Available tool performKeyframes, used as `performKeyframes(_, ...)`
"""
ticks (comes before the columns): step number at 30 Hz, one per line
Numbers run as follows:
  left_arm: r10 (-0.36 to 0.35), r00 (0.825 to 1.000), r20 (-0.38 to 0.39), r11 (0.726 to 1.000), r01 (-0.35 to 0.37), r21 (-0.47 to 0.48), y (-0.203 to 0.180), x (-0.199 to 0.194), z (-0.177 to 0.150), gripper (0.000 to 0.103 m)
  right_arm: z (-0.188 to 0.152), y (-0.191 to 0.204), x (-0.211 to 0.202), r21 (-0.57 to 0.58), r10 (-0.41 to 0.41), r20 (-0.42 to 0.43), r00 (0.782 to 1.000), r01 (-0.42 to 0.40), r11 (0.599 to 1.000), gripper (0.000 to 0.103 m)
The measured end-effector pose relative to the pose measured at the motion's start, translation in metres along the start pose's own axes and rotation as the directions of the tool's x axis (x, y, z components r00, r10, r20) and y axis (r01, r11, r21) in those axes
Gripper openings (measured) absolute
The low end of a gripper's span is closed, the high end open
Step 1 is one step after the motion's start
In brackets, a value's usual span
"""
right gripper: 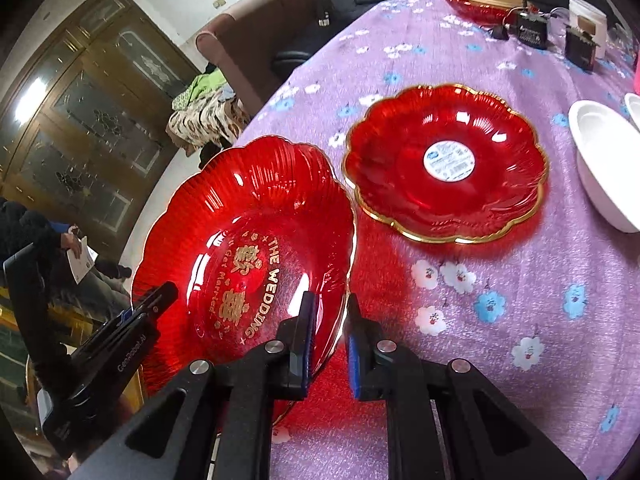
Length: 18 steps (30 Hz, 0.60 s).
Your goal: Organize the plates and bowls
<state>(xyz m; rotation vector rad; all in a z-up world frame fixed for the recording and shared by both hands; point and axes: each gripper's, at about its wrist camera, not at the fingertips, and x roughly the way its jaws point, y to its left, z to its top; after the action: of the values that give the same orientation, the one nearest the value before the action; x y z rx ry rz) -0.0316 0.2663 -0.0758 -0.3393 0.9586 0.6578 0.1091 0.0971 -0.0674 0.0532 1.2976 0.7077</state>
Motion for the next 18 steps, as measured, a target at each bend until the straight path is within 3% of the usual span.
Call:
performKeyframes(3,0.006,1.000,-0.015,1.000,-0.006,-0.004,0.000,0.004,-0.002,0.019,-0.001,0.000,0.005,0.002,-0.013,-0.007,1.000,0.013,1.000,0.019)
performKeyframes(4,0.004,1.000,-0.016,1.000,-0.004,-0.001,0.000,0.005,-0.003,0.022,-0.001,-0.001,0.005,0.004,-0.010,-0.005,1.000,0.010,1.000,0.019)
performKeyframes(5,0.001,1.000,-0.017,1.000,-0.001,0.000,0.000,0.005,-0.003,0.034,-0.001,0.000,0.006,0.003,-0.013,-0.007,1.000,0.013,1.000,0.022)
performKeyframes(7,-0.014,1.000,-0.008,1.000,0.014,-0.015,0.003,0.001,-0.003,0.056,0.000,0.000,0.003,0.004,-0.006,0.007,1.000,0.006,1.000,0.043)
performKeyframes(8,-0.019,1.000,0.001,1.000,0.019,-0.025,0.007,-0.002,-0.004,0.062,0.000,0.001,0.000,0.002,0.001,0.023,1.000,-0.001,1.000,0.062)
performKeyframes(9,-0.015,1.000,0.013,0.999,0.016,-0.035,0.009,-0.006,-0.003,0.064,0.000,0.001,-0.005,-0.002,0.004,0.039,0.999,-0.004,1.000,0.071)
performKeyframes(14,-0.034,0.997,0.069,0.998,0.037,-0.041,0.011,-0.028,0.006,0.069,0.000,-0.007,-0.031,0.008,0.016,0.103,0.995,-0.017,1.000,0.077)
performKeyframes(18,-0.115,0.987,0.116,0.993,0.113,0.020,-0.010,-0.050,0.018,0.079,0.000,-0.030,-0.052,0.065,0.032,0.146,0.989,-0.042,0.997,0.080)
